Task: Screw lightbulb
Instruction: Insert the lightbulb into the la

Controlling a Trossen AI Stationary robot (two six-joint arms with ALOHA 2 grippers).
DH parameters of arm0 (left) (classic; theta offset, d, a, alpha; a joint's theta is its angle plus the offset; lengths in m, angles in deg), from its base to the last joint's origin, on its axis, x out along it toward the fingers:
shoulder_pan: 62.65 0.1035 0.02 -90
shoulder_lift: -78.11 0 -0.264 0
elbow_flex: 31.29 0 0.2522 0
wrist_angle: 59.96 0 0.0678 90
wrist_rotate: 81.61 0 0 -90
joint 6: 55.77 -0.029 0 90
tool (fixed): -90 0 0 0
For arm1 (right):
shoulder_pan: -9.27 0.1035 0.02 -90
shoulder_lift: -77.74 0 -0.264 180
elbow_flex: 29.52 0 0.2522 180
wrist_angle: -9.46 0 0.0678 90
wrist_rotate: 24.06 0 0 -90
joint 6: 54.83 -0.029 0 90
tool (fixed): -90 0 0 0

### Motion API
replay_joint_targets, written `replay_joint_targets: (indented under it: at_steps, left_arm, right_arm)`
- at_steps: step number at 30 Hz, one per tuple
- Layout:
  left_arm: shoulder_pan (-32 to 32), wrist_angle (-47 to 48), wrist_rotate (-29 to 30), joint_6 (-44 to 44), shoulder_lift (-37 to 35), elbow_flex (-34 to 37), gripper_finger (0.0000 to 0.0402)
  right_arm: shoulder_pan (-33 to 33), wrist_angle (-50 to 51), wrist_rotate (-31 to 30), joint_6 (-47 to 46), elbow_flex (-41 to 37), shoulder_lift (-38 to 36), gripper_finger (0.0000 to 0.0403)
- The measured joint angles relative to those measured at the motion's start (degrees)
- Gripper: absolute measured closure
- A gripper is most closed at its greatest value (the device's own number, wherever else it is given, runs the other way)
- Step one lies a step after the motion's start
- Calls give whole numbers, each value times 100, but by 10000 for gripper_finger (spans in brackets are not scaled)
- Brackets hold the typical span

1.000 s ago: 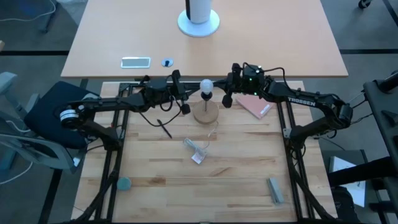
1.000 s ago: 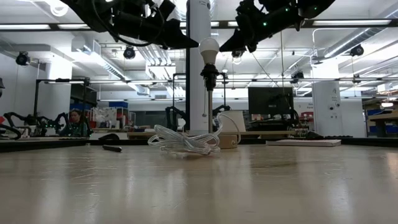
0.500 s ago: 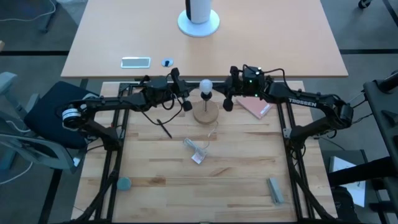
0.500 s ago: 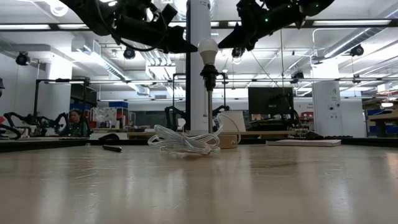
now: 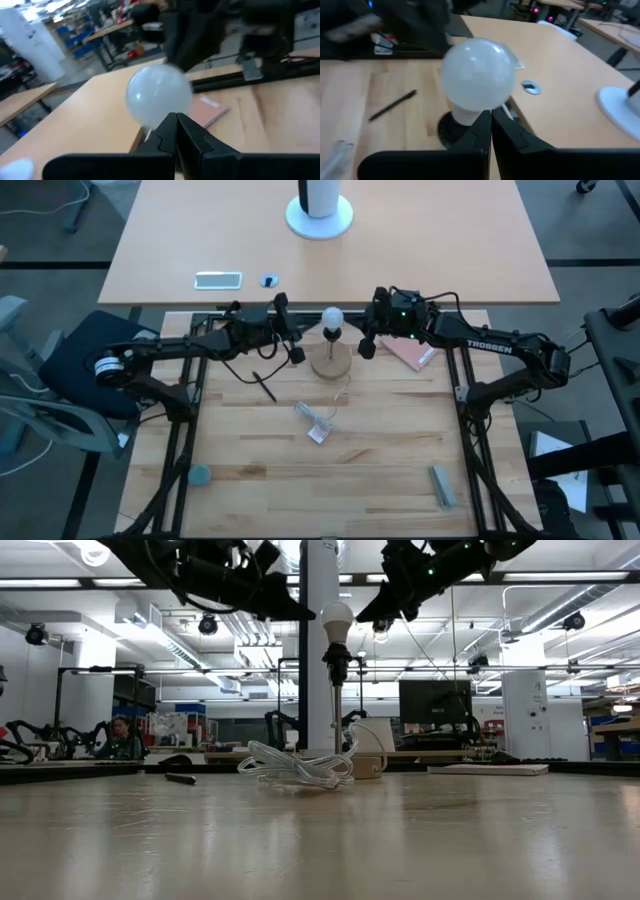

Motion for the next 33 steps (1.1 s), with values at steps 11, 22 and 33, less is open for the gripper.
replay_joint_targets:
  at_steps: [11, 22, 33]
  left_arm:
    - [30, -474, -117, -2, 245, 0, 402]
    - [33, -588, 25, -4, 351, 0, 402]
    - [57, -439, 433, -6, 361, -2, 401]
  right_arm:
    - [-140, -427, 65, 35, -2, 213, 396]
    - [-65, -290, 153, -70, -2, 226, 396]
    - [34, -131, 301, -167, -2, 117, 396]
